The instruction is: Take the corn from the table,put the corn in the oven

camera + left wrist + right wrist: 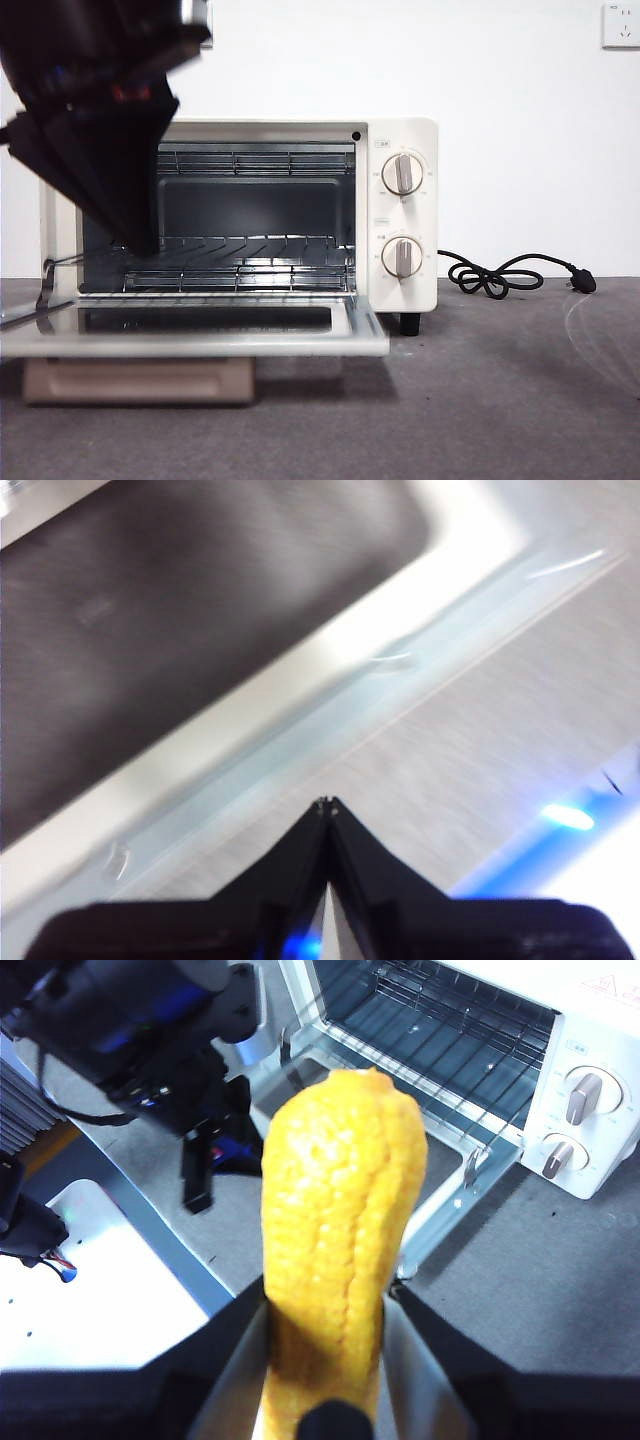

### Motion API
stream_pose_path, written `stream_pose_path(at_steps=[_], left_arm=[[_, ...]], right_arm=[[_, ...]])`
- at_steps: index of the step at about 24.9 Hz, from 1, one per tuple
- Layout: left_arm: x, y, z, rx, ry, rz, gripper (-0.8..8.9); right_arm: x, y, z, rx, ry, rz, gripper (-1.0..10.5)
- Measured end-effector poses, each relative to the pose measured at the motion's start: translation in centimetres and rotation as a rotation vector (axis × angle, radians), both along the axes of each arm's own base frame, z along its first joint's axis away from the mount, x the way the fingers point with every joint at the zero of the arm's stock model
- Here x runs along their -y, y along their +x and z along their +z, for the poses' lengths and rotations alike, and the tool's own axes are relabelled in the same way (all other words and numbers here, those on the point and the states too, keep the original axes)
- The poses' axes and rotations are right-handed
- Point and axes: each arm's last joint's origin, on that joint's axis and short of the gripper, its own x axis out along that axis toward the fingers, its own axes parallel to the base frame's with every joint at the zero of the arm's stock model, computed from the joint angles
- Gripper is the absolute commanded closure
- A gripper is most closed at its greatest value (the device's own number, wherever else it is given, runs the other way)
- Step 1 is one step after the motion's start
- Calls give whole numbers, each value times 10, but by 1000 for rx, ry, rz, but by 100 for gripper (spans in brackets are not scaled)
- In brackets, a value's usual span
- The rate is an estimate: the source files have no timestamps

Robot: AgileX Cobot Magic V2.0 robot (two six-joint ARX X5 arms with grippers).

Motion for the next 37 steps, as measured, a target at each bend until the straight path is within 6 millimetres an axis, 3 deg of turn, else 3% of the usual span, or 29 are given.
stream_pose_path(at_steps=[5, 9, 16, 22, 27, 37], left_arm=[[-2, -25, 25, 73, -80, -63, 819], [-14, -46, 58, 209, -206, -50, 819], [-59, -87, 141, 540, -455, 41, 819], [-99, -121, 190, 728, -616, 102, 819], [-127, -141, 206, 814, -644, 149, 819], [-147, -152, 200, 827, -495, 233, 819]], right_arm=[[-4, 2, 2, 18, 28, 32, 957], [-17, 9, 5, 41, 85, 109, 957], [-54, 29, 1, 114, 129, 205, 957], [-95, 48, -9, 227, 143, 277, 957], [-133, 65, -25, 328, 148, 330, 958], [-185, 96, -86, 451, -91, 315, 958]])
